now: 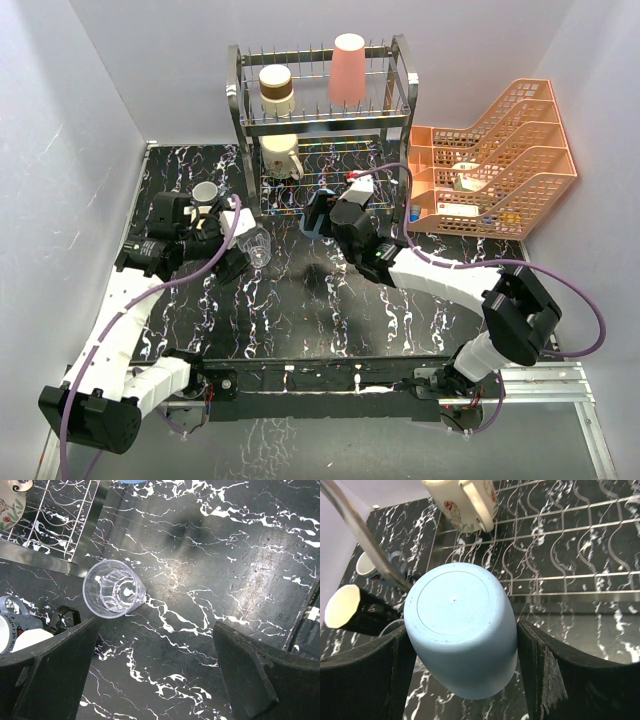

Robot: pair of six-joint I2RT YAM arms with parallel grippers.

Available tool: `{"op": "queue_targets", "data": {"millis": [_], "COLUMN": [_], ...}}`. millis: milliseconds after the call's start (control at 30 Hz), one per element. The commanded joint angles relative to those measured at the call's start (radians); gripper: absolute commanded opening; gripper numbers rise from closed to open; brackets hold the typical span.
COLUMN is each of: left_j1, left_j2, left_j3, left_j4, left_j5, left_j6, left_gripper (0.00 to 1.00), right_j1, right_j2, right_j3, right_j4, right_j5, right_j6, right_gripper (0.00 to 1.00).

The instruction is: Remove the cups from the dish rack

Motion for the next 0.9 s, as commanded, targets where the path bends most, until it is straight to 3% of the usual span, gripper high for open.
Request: {"op": "queue_targets", "data": {"millis": [0,233,400,567,867], "left_j1": [0.005,0.005,0.004,-0.014,-0.099], "left_j2": [-0.042,-0.099,-0.173,-0.213,-0.195], "left_j3": [-0.05,-0.126,-0.223,-0.278,-0.314], "left_j4": [0.049,0.093,0.259,0.343,0.564], "left_j5": [0.023,0.089,0.131,0.184,0.144], "left_j6": [0.08,0.192,0.25,0.281,0.229], "left_gripper": [0.97,0.97,0.92,0.88,0.76], "right_j1": [0.015,0.015,0.014,-0.016,-0.057], "right_j2": [-0.038,-0.028,-0.026,-0.039,-0.045], "right_j3": [0.078,0.172,0.197,0.173,0.072], "right_j4": [-0.132,-0.309,-0.305,-0.25,-0.069], "right_j5": [-0.049,-0.13,-0.244,-0.371,-0.628], "right_j6": [0.21,0.395,0.523,0.655,0.913], "right_gripper": [0.13,0.08,0.08,0.08,0.08]}}
